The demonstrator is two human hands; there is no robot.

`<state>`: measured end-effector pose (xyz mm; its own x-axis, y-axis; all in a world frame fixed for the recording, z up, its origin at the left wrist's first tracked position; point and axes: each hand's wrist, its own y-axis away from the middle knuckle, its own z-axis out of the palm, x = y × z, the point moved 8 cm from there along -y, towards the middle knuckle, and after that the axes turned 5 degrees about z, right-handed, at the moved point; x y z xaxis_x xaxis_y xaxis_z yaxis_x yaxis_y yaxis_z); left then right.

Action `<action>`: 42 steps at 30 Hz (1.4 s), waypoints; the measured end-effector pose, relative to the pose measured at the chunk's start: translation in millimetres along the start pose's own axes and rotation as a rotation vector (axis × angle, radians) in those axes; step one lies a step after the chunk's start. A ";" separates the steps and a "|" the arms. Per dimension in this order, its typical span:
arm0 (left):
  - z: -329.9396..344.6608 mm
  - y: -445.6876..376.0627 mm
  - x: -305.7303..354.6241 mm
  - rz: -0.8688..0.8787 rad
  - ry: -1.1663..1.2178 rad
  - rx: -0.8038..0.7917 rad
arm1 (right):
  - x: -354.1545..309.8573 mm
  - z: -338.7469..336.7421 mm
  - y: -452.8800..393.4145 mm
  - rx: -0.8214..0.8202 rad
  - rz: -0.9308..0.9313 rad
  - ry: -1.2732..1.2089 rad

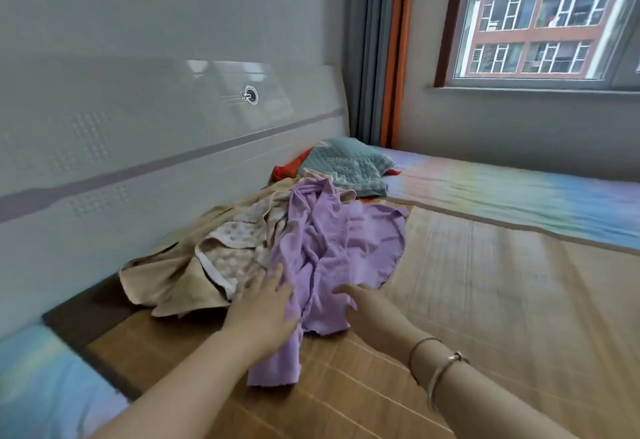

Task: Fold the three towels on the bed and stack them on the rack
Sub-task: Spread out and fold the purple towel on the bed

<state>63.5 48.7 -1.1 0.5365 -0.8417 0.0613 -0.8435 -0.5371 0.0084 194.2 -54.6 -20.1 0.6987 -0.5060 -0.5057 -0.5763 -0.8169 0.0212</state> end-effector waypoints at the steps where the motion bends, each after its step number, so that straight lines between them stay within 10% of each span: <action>1: 27.3 -1.5 2.7 -0.006 -0.038 -0.092 | 10.7 21.5 -2.2 -0.030 0.025 -0.072; 7: 134.0 -22.8 -11.1 -0.029 0.239 -0.102 | 50.9 107.4 -25.0 0.003 0.078 -0.232; 18: 127.4 -3.4 5.3 -0.063 0.624 0.199 | 90.2 76.9 39.7 0.241 0.165 -0.838; 24: 104.9 40.5 128.5 0.072 0.205 0.190 | 137.2 -2.7 136.4 0.379 0.139 -0.595; 35: 130.0 99.3 329.9 0.459 0.116 0.126 | 261.9 -65.8 327.0 0.495 0.369 -0.113; 42: 111.4 115.6 351.9 0.467 0.509 0.310 | 252.8 -50.1 330.2 0.337 0.316 0.252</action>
<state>157.7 -315.9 -89.7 -0.0161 -0.8960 0.4437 -0.8937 -0.1861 -0.4082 201.7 -466.1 -97.7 0.5250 -0.7981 -0.2957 -0.8509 -0.5003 -0.1602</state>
